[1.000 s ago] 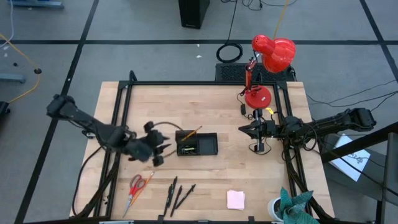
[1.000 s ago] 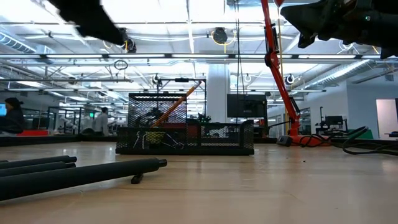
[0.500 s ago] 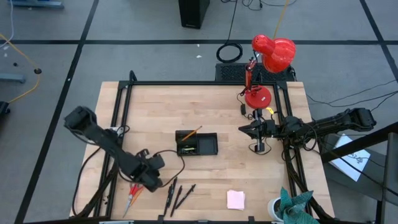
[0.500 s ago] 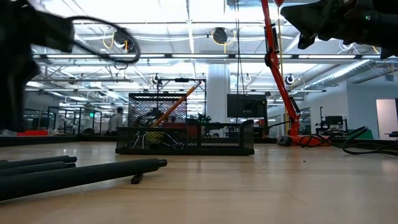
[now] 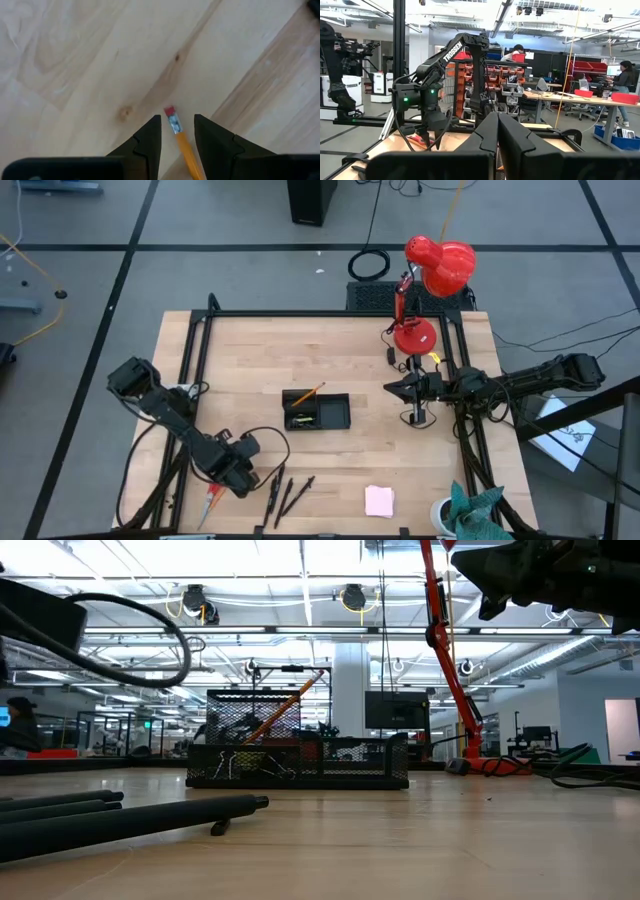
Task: Pick and place office supplies into organizer
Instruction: Put the pencil into the mesh desk organizer
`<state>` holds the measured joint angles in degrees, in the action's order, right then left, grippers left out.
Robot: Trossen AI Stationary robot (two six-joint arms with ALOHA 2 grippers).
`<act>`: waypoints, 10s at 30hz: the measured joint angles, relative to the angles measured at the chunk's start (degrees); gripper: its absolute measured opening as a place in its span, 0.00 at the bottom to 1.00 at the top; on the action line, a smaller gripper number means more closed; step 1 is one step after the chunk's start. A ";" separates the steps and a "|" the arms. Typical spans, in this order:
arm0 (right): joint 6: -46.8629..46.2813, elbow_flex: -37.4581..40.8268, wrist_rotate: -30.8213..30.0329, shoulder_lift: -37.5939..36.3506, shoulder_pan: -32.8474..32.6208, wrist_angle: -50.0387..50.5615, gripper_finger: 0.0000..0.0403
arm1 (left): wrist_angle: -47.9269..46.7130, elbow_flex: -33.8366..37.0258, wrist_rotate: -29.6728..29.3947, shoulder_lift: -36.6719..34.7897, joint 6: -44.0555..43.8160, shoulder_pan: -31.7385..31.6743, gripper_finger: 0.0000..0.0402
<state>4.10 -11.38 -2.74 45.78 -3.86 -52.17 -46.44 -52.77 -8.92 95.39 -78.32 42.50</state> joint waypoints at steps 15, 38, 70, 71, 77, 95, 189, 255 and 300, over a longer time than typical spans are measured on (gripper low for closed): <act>0.00 0.00 0.02 -0.02 0.00 0.10 0.01 | -0.13 -0.57 -1.18 6.71 -1.55 2.23 0.30; -0.26 0.01 0.00 -0.02 0.00 -0.21 0.01 | 3.98 -0.07 -9.79 7.02 -1.34 -7.70 0.07; -0.24 0.02 0.02 -0.01 0.00 -0.14 0.01 | 2.68 0.15 -4.58 1.43 4.28 -8.96 0.36; -0.24 0.02 0.02 0.00 0.00 -0.14 0.01 | 2.46 0.17 -4.57 1.40 4.30 -8.73 0.36; -0.24 0.01 0.03 -0.02 0.00 -0.14 0.01 | 3.01 2.71 -4.33 1.52 2.85 -8.35 0.36; -0.42 0.02 0.02 -0.02 0.00 -0.18 0.01 | 10.07 7.38 -7.36 1.27 3.47 -7.74 0.11; -1.92 0.01 -0.02 -0.02 0.00 1.03 0.01 | 40.50 7.37 -13.67 -3.22 26.82 -5.13 0.04; -1.94 0.02 -0.13 -0.02 0.00 1.02 0.01 | 23.02 -15.06 -8.99 11.11 6.54 5.05 0.01; -2.78 0.02 -0.09 -0.02 0.00 0.60 0.01 | 8.96 -22.21 -2.67 13.15 -0.51 8.40 0.01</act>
<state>1.32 -11.35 -2.83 45.76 -3.86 -51.57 -37.47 -74.98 -11.59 108.54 -78.83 50.90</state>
